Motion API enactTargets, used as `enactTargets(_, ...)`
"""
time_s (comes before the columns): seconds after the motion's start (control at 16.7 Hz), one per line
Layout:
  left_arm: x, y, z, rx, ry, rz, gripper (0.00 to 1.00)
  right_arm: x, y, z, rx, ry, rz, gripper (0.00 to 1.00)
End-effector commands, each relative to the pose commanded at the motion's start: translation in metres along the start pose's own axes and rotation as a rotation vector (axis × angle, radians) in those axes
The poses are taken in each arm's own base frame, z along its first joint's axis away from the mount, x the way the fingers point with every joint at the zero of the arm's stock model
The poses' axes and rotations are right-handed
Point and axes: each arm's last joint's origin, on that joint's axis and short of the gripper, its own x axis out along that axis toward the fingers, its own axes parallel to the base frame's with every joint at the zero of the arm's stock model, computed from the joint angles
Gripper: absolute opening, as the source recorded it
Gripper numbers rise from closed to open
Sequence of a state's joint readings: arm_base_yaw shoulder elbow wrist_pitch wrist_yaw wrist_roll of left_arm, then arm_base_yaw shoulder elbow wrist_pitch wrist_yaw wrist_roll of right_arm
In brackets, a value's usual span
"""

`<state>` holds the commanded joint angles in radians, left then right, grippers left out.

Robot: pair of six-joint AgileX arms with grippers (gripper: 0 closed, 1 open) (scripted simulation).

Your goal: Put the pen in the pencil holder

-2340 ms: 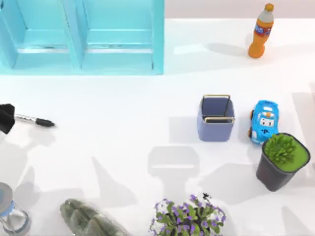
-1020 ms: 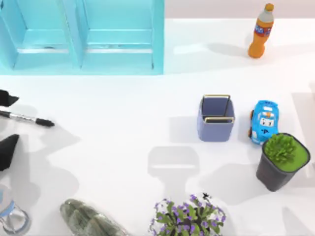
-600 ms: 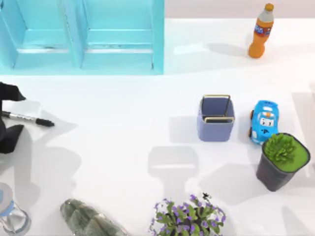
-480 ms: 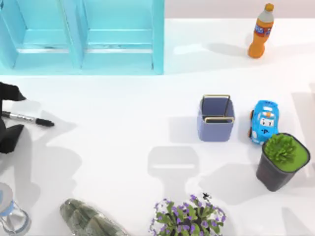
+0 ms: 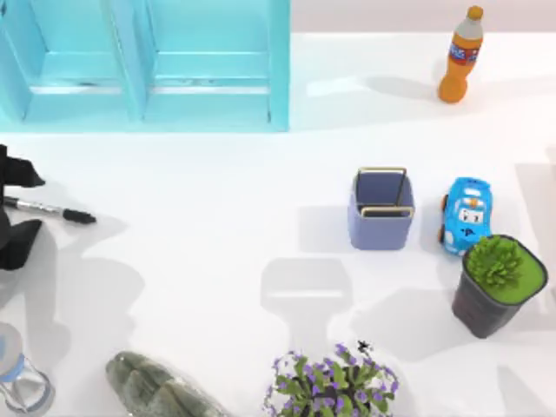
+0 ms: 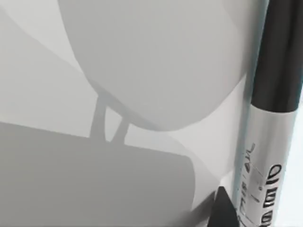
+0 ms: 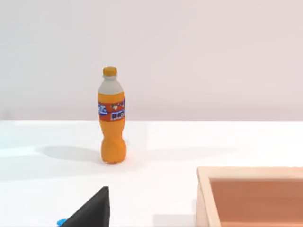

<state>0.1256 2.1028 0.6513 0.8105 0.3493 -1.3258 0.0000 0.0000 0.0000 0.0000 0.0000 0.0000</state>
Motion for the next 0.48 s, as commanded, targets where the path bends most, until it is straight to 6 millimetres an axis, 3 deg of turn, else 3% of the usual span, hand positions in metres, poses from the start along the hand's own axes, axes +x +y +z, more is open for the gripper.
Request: enactTargets(0.48,0.0000,0.0000,0.0000,0.000,0.000,0.000,0.02,0.0000,0.0000,0.0000,0.000,0.000,0.000,1.00)
